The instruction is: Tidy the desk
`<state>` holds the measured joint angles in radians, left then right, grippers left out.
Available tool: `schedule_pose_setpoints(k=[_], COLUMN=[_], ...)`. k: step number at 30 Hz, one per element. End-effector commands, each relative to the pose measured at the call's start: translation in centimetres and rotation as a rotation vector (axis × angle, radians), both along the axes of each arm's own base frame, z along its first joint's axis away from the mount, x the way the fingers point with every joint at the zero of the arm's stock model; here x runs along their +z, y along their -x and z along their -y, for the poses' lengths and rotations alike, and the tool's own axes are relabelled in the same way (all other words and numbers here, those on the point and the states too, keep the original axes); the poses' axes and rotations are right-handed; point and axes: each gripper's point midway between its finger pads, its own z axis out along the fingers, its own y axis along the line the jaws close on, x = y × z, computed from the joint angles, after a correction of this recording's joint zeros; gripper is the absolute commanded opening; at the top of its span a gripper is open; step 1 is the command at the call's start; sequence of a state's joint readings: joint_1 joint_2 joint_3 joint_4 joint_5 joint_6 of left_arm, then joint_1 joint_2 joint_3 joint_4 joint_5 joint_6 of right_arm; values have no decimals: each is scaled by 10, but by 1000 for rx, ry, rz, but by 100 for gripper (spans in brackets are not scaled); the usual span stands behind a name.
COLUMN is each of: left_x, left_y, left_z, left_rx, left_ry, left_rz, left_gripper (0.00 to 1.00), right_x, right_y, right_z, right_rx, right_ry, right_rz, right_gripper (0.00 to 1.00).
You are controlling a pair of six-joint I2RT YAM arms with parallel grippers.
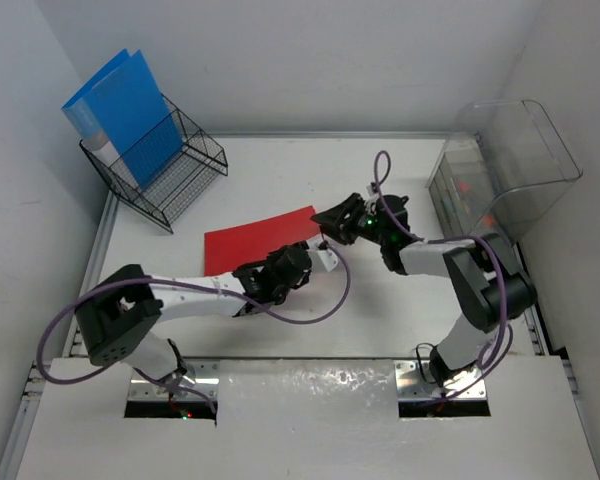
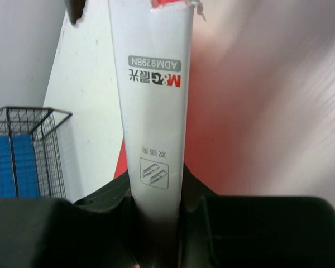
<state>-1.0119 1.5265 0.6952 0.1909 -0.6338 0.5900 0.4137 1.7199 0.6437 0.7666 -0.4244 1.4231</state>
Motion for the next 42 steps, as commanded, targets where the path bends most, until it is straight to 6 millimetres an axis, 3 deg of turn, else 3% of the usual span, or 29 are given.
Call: schedule_pose_setpoints(k=[1, 3, 4, 5, 6, 8, 9, 11, 12, 14, 17, 18, 19, 21, 22, 24, 25, 26, 27, 28, 29, 30, 31, 32, 33, 35, 36, 39, 42], left_x=[70, 106, 120, 126, 149, 182, 188, 207, 231, 251, 323, 335, 350, 386, 396, 419, 425, 425, 442, 443, 431, 447, 444, 428, 438, 437, 430, 428, 409], left_y=[-8, -20, -26, -27, -35, -44, -50, -57, -61, -70, -82, -85, -93, -97, -108, -111, -117, -120, -121, -125, -128, -124, -126, -129, -126, -119, -125, -124, -145], left_z=[29, 27, 16, 15, 7, 6, -4, -8, -11, -22, -44, -51, -73, -89, -121, -138, -166, -172, -183, -209, -209, -216, -237, -238, -252, -250, -260, -262, -295], left_rx=[-44, -50, -28, -43, -23, -32, -9, -9, -12, 2, -1, 2, 46, 15, 67, 8, 50, 34, 3, 40, -6, -66, -46, -79, -133, -253, -252, -319, -308], left_ry=[251, 344, 371, 383, 420, 473, 477, 504, 535, 565, 672, 693, 734, 815, 855, 902, 911, 916, 925, 943, 953, 955, 999, 1031, 1069, 1068, 1074, 1063, 1121], left_rz=[1, 6, 6, -20, -10, 7, 5, 19, 49, 57, 153, 173, 210, 270, 305, 367, 412, 425, 506, 538, 509, 592, 606, 572, 627, 639, 632, 620, 553], left_gripper=[0, 0, 0, 0, 0, 0, 0, 0, 0, 0, 0, 0, 0, 0, 0, 0, 0, 0, 0, 0, 0, 0, 0, 0, 0, 0, 0, 0, 0], right_x=[54, 51, 68, 57, 76, 72, 90, 93, 98, 112, 112, 107, 110, 102, 105, 101, 101, 100, 99, 100, 100, 98, 99, 98, 93, 92, 91, 88, 87], right_y=[-21, -29, -32, -32, -36, -39, -41, -43, -43, -42, -39, -35, -36, -34, -35, -33, -32, -32, -31, -31, -29, -28, -26, -26, -24, -22, -22, -22, -22], right_z=[25, 49, 55, 65, 71, 90, 96, 112, 116, 122, 121, 118, 116, 114, 112, 109, 108, 108, 108, 108, 108, 107, 108, 108, 109, 110, 110, 111, 112], right_rx=[-14, -45, -52, -46, -62, -86, -111, -143, -154, -178, -187, -167, -169, -155, -159, -147, -138, -137, -137, -134, -134, -130, -132, -135, -134, -141, -140, -140, -146], right_ry=[30, 131, 164, 265, 302, 448, 477, 585, 607, 627, 610, 601, 589, 577, 556, 545, 540, 541, 540, 539, 537, 537, 536, 537, 539, 537, 536, 543, 548], right_rz=[211, 245, 298, 306, 361, 375, 421, 442, 456, 502, 529, 529, 551, 547, 564, 562, 566, 563, 561, 565, 569, 565, 574, 574, 566, 566, 566, 561, 557], right_gripper=[47, 51, 53, 54, 55, 58, 59, 60, 60, 60, 60, 61, 61, 60, 60, 60, 60, 60, 60, 60, 60, 60, 60, 60, 60, 60, 60, 60, 60])
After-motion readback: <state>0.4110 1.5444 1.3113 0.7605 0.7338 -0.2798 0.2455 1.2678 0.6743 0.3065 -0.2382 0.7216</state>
